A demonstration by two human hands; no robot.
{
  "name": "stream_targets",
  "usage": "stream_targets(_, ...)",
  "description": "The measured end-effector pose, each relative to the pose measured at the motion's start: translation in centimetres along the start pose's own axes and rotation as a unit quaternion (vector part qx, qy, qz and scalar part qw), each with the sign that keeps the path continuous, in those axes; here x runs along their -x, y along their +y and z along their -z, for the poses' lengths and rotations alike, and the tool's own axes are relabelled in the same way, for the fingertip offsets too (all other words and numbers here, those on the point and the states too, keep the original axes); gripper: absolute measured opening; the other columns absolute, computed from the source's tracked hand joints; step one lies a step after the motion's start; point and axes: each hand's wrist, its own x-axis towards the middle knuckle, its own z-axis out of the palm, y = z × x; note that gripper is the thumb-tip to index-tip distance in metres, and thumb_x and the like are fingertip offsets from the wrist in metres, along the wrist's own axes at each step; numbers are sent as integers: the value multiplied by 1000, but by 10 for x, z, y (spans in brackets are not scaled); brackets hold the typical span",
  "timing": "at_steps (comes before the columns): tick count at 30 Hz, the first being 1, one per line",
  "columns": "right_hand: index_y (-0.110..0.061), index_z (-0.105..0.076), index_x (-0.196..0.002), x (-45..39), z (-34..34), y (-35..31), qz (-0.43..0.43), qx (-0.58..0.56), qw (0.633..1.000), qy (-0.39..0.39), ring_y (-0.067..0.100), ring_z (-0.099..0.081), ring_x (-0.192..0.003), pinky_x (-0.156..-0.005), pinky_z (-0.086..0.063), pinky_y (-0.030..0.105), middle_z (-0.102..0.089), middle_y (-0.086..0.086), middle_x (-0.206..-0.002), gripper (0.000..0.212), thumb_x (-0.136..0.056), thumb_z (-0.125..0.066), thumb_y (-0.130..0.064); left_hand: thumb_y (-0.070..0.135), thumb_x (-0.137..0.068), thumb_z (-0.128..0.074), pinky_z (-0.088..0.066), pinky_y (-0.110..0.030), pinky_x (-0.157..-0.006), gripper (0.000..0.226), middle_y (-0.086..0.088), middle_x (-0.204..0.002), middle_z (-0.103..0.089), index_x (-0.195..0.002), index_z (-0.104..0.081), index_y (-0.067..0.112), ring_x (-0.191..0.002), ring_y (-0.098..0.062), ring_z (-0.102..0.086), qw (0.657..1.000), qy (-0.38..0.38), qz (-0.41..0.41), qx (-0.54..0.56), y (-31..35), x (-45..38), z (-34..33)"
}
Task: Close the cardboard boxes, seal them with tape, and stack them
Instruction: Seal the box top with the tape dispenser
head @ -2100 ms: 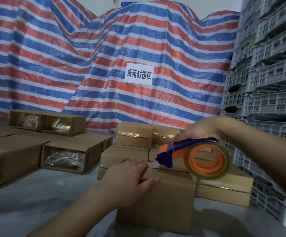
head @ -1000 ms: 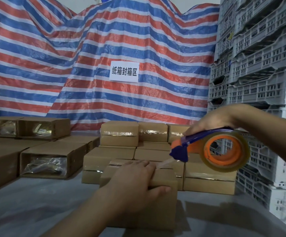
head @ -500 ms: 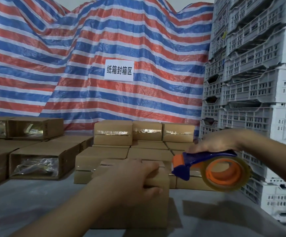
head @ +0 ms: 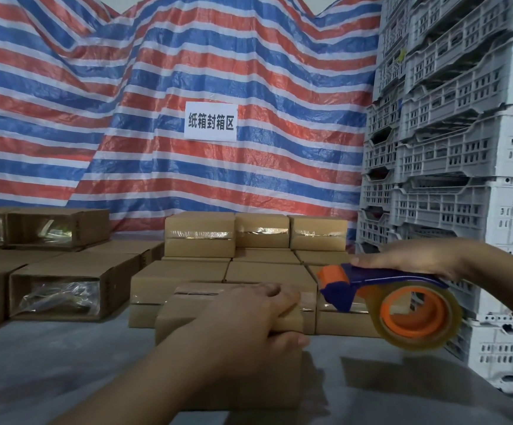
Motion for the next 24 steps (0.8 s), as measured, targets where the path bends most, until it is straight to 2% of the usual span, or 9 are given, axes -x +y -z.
stream_targets(6, -29, -77, -68, 9, 7, -1, 11, -8, 1000, -23, 9, -60, -52, -53, -48, 19, -67, -3, -66, 43, -88, -55, -60, 73, -90, -35, -26, -36, -112, 71, 6, -161, -23, -151, -15, 42, -143, -17, -30, 1000, 15, -5, -3, -2, 1, -1)
stream_targets(7, -30, -76, -66, 10, 6, -5, 2, 25, 1000, -8, 9, -60, -51, -54, -48, 19, -67, -5, -64, 45, -87, -54, -63, 73, -90, -35, -27, -36, -111, 71, 6, -161, -25, -150, -16, 42, -142, -18, -31, 1000, 16, -6, -1, -2, 1, -2)
stream_targets(9, -34, -73, -62, 9, -3, -15, -23, 173, 983, 59, 3, -59, -48, -57, -47, 20, -65, -13, -57, 53, -85, -49, -76, 73, -90, -35, -31, -34, -106, 68, 6, -157, -30, -149, -18, 42, -139, -17, -36, 1000, 25, -10, 3, -1, 1, -3)
stream_targets(11, -27, -72, -66, 4, -19, -28, -42, 304, 945, 117, 0, -60, -46, -58, -47, 22, -64, -14, -54, 65, -80, -46, -85, 73, -90, -35, -31, -31, -100, 68, 7, -155, -34, -148, -19, 43, -136, -15, -38, 999, 32, -11, 6, -1, 1, -4)
stream_targets(15, -20, -68, -76, 1, -50, -59, -47, 440, 871, 212, 12, -64, -61, -58, -50, 29, -68, -3, -70, 70, -81, -42, -85, 72, -90, -36, -31, -29, -95, 66, 8, -152, -37, -147, -18, 45, -133, -13, -41, 1000, 29, -9, 3, 1, 2, -4)
stream_targets(18, -23, -60, -74, 2, -67, -74, -39, 580, 760, 291, 13, -55, -61, -51, -36, 28, -59, -5, -70, 60, -85, -41, -79, 71, -91, -35, -34, -29, -93, 64, 9, -152, -36, -147, -15, 45, -131, -14, -43, 1000, 15, -2, -2, 4, 1, -2)
stream_targets(20, -21, -58, -77, -1, -76, -71, -43, 686, 670, 282, 14, -50, -59, -48, -31, 28, -55, -4, -71, 43, -92, -49, -60, 71, -91, -34, -35, -36, -104, 67, 7, -158, -28, -149, -11, 45, -138, -17, -37, 1000, 6, 9, -9, 5, 3, -1)
stream_targets(21, -20, -57, -77, -3, -79, -62, -58, 704, 656, 266, 14, -49, -59, -47, -31, 28, -54, -3, -72, 38, -94, -50, -53, 71, -91, -34, -32, -39, -109, 69, 6, -160, -24, -150, -9, 45, -141, -19, -33, 1000, 0, 15, -13, 5, 5, 0)
stream_targets(24, -22, -56, -79, 2, -82, -28, -79, 628, 718, 290, 12, -50, -60, -49, -34, 28, -55, -4, -73, 48, -94, -42, -66, 70, -92, -35, -29, -41, -112, 69, 5, -161, -21, -151, -10, 44, -142, -20, -31, 1000, -4, 20, -17, 6, 7, 2)
